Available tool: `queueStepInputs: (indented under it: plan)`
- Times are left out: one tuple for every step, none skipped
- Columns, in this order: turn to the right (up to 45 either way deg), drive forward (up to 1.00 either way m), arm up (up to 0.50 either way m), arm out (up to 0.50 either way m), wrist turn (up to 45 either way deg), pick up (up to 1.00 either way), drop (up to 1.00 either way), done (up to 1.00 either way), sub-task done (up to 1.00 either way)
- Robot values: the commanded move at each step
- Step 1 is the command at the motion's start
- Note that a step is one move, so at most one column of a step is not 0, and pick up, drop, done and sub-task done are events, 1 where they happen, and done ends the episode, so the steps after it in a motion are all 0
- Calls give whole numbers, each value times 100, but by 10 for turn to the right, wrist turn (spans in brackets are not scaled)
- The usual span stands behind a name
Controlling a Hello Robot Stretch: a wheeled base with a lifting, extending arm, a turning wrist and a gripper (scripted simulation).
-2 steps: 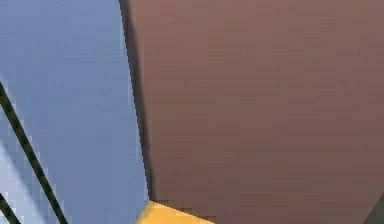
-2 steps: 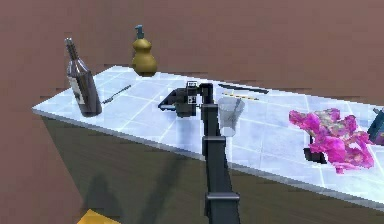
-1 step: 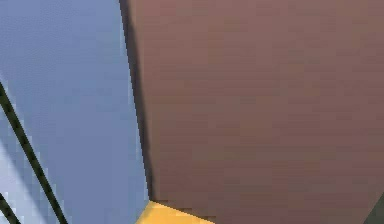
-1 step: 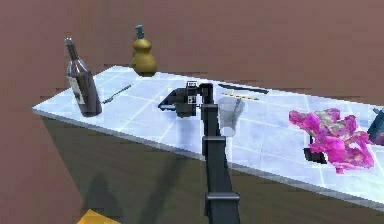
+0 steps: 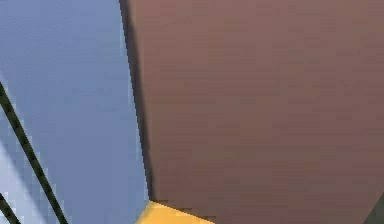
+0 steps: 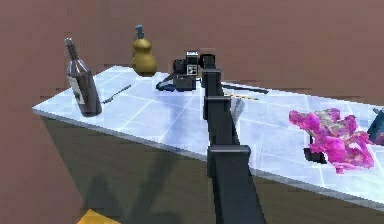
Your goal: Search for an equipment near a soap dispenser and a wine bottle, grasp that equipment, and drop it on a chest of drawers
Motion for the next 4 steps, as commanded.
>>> queueStepInputs:
  plan:
    - [0,0,6,0,0,0,0,0,0]
    - [0,0,0,0,-450,0,0,0,0]
    - [0,0,0,0,-450,0,0,0,0]
    - [0,0,0,0,-240,0,0,0,0]
